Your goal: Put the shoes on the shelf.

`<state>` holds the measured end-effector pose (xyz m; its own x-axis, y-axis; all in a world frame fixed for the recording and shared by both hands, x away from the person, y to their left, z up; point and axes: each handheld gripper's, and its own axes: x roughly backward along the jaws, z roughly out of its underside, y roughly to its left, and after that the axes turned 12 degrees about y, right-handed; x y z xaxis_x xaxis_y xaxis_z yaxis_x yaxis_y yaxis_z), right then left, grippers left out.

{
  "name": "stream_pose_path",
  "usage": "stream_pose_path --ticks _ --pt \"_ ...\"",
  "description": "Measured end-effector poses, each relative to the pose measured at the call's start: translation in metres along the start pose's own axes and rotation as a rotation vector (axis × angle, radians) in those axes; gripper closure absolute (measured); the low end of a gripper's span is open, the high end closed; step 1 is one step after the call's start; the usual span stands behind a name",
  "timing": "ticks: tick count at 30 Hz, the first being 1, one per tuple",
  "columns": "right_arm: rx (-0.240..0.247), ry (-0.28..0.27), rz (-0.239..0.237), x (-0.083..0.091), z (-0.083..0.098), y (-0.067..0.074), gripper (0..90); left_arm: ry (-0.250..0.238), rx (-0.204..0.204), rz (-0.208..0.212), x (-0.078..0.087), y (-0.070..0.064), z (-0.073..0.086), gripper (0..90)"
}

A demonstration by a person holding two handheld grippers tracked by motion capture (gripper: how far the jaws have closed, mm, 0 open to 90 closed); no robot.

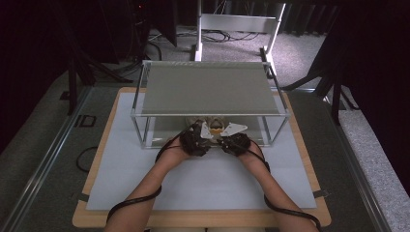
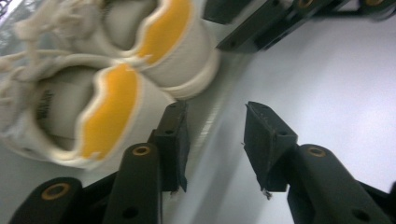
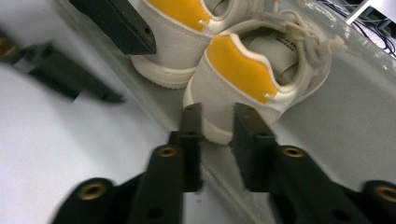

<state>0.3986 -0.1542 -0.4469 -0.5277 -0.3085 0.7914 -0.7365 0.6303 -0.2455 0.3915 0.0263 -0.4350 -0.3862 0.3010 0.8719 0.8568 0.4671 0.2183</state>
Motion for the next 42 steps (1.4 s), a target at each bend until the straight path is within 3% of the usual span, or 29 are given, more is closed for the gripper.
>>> stream_pose_path --ticks 4,6,7,8,9,10,11,12,16,18,23,25,36,42 --pt "-0.008 -0.014 -0.021 0.005 0.008 0.003 51.1 0.016 0.018 -0.029 0.002 -0.01 0.003 45.0" --pt "-0.024 -0.013 -0.03 0.007 0.012 0.004 41.1 0.035 0.068 -0.046 0.003 -0.013 0.005 37.2" --pt "-0.039 -0.023 -0.025 0.009 0.014 0.004 38.2 0.029 0.098 -0.029 0.003 -0.014 0.008 34.1" --pt "-0.059 -0.037 -0.033 0.012 0.018 0.003 30.6 0.027 0.109 -0.025 0.004 -0.015 0.01 24.1" --pt "-0.072 -0.045 -0.035 0.014 0.02 0.003 28.7 0.027 0.109 -0.025 0.004 -0.015 0.01 21.8" --pt "-0.087 -0.06 -0.033 0.016 0.022 0.003 26.9 0.013 0.139 -0.004 0.005 -0.015 0.015 16.1" --pt "-0.087 -0.06 -0.033 0.016 0.022 0.003 26.9 0.013 0.139 -0.004 0.005 -0.015 0.015 14.1" --pt "-0.09 -0.067 -0.043 0.019 0.028 0.003 18.7 -0.01 0.144 0.007 0.007 -0.015 0.021 13.5" --pt "-0.101 -0.076 -0.059 0.021 0.039 0.004 13.2 -0.039 0.171 0.02 0.007 -0.017 0.032 1.5" --pt "-0.1 -0.076 -0.055 0.021 0.042 0.005 13.2 -0.039 0.171 0.02 0.007 -0.017 0.032 1.5" --pt "-0.11 -0.091 -0.058 0.026 0.059 0.004 12.4 -0.068 0.196 0.043 0.009 -0.022 0.05 1.5" --pt "-0.114 -0.096 -0.054 0.028 0.064 0.004 12.4 -0.075 0.193 0.031 0.009 -0.024 0.056 1.6" --pt "-0.151 -0.095 -0.04 0.039 0.097 0.002 12.5 -0.113 0.26 0.022 0.013 -0.027 0.083 1.6" --pt "-0.17 -0.089 -0.014 0.047 0.112 -0.001 12.4 -0.11 0.258 0.01 0.017 -0.031 0.094 1.6"
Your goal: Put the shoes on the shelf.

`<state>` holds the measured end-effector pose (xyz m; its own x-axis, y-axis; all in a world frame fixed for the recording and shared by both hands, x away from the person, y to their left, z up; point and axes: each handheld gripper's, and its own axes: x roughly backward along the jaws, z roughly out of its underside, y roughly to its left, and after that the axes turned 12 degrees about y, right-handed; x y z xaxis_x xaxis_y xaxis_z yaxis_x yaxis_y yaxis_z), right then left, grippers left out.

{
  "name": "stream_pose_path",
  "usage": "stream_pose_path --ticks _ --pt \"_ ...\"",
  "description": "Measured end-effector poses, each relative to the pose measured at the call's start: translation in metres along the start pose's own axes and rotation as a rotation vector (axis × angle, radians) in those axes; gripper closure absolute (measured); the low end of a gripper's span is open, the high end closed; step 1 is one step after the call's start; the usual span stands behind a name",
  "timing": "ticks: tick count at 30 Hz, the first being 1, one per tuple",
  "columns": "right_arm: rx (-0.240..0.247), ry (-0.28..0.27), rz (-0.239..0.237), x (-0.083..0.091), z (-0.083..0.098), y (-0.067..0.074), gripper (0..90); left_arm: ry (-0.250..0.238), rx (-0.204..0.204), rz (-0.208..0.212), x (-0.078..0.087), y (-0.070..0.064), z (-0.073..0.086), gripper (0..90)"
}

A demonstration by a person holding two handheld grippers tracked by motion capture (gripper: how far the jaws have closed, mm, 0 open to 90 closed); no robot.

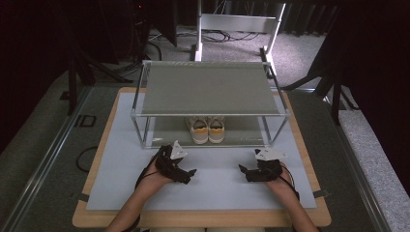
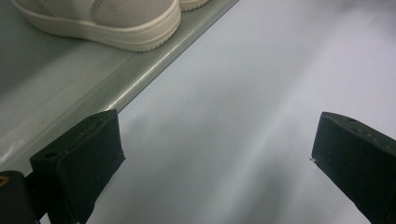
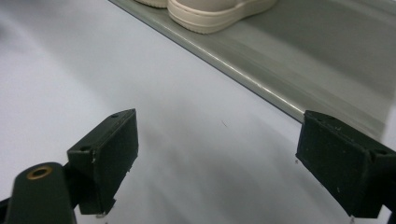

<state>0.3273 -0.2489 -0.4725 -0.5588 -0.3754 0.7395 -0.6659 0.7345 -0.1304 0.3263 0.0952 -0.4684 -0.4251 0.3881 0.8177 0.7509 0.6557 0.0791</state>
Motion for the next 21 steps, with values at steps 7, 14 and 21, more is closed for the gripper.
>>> stream_pose_path --ticks 7,14,21 --pt "-0.001 0.006 0.015 0.009 0.013 -0.005 12.4 0.001 0.007 -0.003 0.002 -0.001 0.015 1.6" --pt "-0.029 -0.014 0.066 0.021 0.024 -0.01 12.4 0.001 0.023 -0.004 0.003 0.0 0.026 1.6" --pt "-0.076 -0.026 0.087 0.027 0.036 -0.019 12.4 -0.019 0.012 -0.014 0.003 -0.001 0.031 1.6"
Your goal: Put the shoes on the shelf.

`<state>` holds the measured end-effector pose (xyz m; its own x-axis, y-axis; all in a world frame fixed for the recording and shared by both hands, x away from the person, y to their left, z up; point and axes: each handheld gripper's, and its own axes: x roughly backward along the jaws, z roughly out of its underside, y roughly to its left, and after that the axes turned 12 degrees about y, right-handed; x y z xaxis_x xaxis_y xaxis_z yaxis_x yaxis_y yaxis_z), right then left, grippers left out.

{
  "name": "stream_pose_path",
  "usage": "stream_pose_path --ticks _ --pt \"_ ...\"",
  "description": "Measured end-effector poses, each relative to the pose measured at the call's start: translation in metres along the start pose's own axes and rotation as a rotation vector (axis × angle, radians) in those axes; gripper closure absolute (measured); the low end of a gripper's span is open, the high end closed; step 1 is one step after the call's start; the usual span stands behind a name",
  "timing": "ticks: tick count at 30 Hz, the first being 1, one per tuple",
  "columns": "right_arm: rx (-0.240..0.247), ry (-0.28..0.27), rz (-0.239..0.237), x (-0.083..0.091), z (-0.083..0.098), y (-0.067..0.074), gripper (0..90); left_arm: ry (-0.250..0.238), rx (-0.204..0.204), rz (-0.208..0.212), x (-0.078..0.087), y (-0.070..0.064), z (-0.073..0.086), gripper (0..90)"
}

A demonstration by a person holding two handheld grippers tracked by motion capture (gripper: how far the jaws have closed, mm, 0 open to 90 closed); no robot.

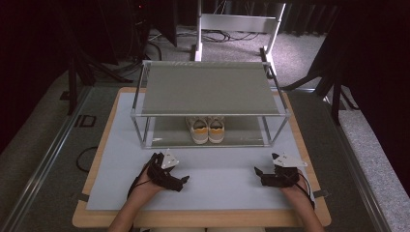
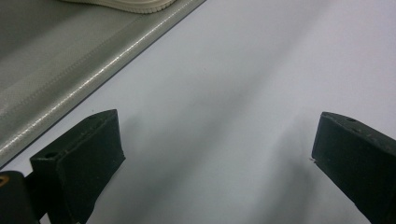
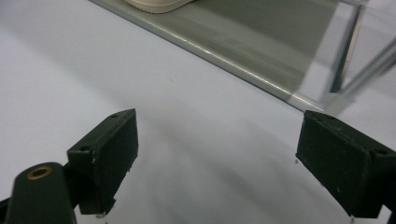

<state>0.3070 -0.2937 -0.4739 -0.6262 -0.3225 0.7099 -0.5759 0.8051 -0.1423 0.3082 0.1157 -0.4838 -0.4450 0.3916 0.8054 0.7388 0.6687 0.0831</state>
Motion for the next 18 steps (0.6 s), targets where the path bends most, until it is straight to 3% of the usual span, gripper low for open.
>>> stream_pose_path --ticks 6,9,11,18 --pt "-0.017 0.001 0.013 0.002 0.006 -0.005 12.4 -0.023 -0.013 -0.003 0.004 0.001 0.005 1.6" --pt "-0.038 -0.006 0.019 0.001 0.012 -0.008 12.4 -0.061 0.009 0.004 0.009 0.006 0.011 1.6" --pt "-0.039 -0.015 0.024 0.002 0.012 -0.009 12.4 -0.062 0.008 -0.015 0.01 0.008 0.014 1.6" --pt "-0.031 -0.008 0.03 0.001 0.012 -0.008 12.5 -0.091 0.035 -0.008 0.01 0.011 0.02 1.6"
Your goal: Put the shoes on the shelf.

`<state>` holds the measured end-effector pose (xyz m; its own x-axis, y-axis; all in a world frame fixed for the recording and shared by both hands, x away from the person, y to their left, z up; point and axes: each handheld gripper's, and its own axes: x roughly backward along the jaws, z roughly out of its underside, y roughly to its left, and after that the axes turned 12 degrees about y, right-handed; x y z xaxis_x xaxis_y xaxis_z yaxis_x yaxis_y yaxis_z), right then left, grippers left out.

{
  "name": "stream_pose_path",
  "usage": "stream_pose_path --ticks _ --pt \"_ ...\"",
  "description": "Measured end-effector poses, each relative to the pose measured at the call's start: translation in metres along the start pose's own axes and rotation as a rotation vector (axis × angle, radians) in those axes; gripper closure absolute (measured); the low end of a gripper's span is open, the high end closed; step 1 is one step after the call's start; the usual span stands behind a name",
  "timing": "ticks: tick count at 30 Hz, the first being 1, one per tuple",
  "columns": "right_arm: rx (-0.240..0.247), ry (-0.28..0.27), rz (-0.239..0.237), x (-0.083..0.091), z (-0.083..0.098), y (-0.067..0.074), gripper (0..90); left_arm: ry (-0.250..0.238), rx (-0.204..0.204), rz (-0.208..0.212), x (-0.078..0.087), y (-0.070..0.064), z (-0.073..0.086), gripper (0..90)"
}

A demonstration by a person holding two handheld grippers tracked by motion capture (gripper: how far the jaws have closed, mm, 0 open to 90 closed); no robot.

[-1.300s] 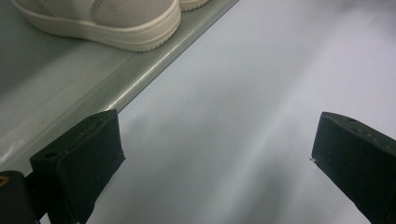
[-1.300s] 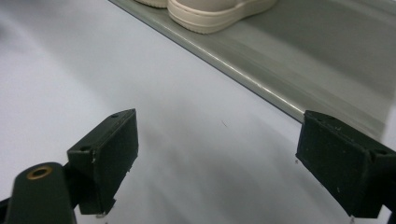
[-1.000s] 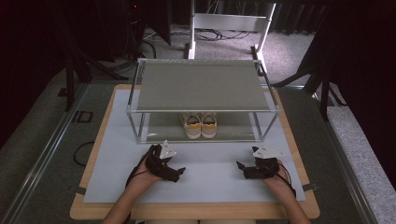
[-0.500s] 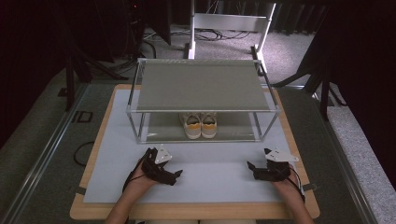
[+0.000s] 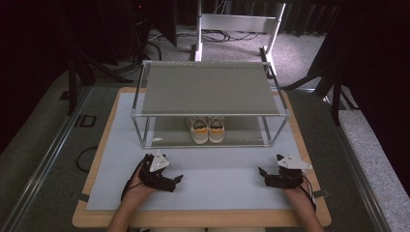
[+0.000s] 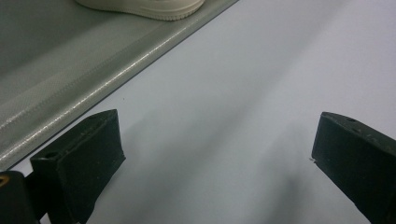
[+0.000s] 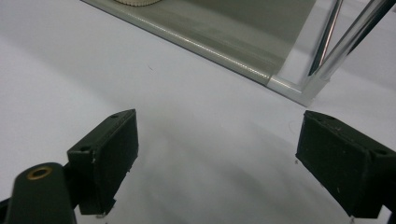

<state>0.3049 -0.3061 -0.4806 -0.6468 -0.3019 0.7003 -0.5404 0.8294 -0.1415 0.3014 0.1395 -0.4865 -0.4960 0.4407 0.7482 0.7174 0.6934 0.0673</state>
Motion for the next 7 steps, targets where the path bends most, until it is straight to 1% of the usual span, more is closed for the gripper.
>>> stream_pose_path --ticks 4,7 --pt "-0.003 -0.003 0.008 0.0001 0.0002 0.0002 12.4 -0.003 0.001 -0.016 0.0002 -0.0006 0.0008 1.8" --pt "0.0 0.0 0.006 -0.0001 0.0001 0.0003 12.5 -0.001 -0.011 -0.006 -0.0002 -0.001 0.0008 1.8"
